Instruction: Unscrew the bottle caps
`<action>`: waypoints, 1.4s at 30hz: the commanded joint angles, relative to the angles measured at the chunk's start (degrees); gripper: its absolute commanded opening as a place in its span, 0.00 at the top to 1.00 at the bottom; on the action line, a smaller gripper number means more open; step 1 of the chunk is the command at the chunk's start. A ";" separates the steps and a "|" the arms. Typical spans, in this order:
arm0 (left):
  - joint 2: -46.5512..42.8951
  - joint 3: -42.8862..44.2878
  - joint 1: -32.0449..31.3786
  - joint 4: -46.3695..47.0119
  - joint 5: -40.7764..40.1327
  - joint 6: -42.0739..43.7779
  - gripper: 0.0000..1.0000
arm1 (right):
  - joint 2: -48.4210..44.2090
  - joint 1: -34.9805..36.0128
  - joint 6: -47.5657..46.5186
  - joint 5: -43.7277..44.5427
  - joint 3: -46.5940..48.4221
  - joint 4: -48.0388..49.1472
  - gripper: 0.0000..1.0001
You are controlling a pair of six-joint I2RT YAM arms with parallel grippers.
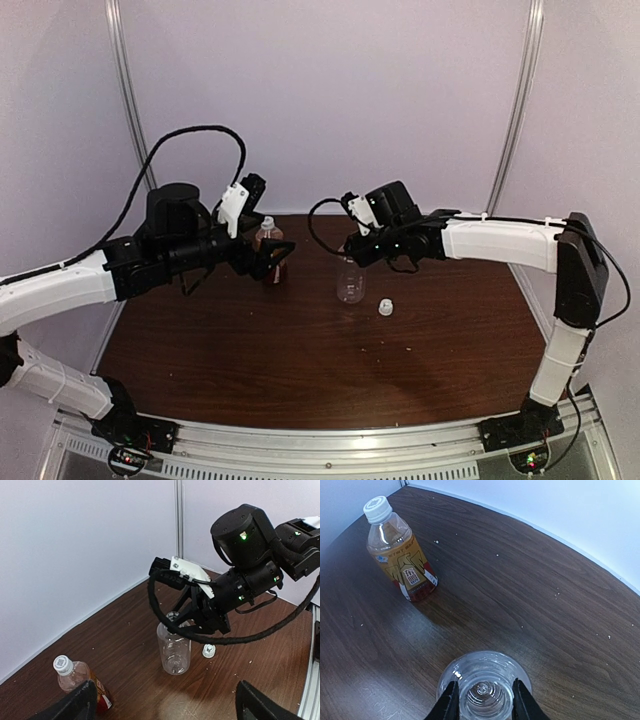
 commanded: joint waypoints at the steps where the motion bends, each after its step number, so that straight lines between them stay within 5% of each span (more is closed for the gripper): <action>1: 0.73 2.06 0.31 1.35 -1.00 -0.63 0.02 | 0.83 -0.63 -0.48 1.10 -2.00 2.88 0.98; 24: 1.53 2.02 0.90 1.10 -1.62 0.40 0.02 | -0.93 -1.14 -1.19 0.54 -1.42 1.43 0.47; 32: 6.90 4.44 3.60 -2.61 -3.90 -0.25 0.02 | -7.23 -1.11 -1.04 -2.05 -2.73 1.81 0.22; 42: 18.99 16.17 10.98 -11.01 -5.03 -4.06 0.03 | -19.35 -1.14 1.74 -5.07 -13.20 7.50 0.14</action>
